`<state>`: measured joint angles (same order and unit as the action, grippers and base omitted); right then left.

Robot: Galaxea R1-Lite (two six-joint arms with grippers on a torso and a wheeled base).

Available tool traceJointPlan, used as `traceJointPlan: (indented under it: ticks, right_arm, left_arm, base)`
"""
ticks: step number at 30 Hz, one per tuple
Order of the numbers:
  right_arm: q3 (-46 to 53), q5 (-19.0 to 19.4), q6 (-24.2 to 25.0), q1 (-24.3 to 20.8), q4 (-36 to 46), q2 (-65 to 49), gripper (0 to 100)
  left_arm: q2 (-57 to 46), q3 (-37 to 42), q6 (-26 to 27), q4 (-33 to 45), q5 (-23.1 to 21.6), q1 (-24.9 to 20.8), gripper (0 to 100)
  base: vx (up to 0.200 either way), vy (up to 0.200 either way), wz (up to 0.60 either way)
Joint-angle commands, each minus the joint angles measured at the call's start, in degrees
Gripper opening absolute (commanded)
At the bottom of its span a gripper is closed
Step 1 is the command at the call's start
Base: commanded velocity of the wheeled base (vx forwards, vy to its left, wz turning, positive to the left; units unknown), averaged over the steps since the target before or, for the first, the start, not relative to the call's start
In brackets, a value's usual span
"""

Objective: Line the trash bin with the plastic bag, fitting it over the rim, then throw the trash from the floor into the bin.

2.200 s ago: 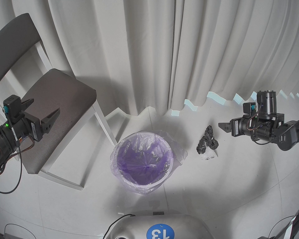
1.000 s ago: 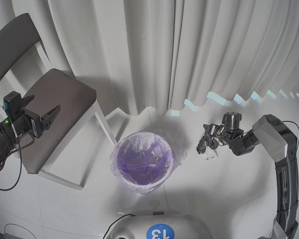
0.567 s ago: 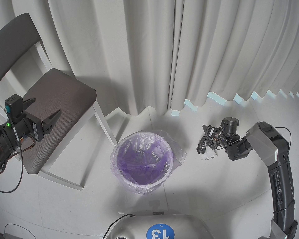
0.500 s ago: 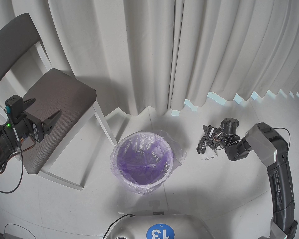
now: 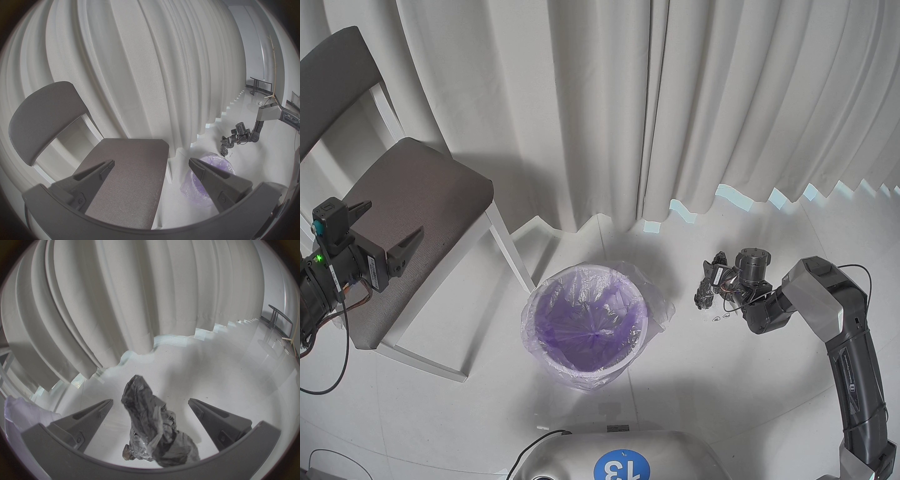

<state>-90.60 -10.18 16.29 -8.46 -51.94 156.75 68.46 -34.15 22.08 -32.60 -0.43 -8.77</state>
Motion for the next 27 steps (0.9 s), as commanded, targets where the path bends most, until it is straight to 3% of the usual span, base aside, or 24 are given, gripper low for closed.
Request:
traceJointPlan:
  ticks: [1,27]
  right_arm:
    - [-0.01,-0.02,-0.47,-0.15,0.0,1.54,100]
    - [-3.53,-0.1,-2.31,-0.59,-2.64,7.61,100]
  left_arm:
    - [0.0,0.84,0.69,-0.45,-0.01,0.42,100]
    - [-0.17,2.94,2.36,-1.86,-0.63,0.85,100]
  base:
    - [0.0,0.0,0.0]
    - [0.0,0.0,0.0]
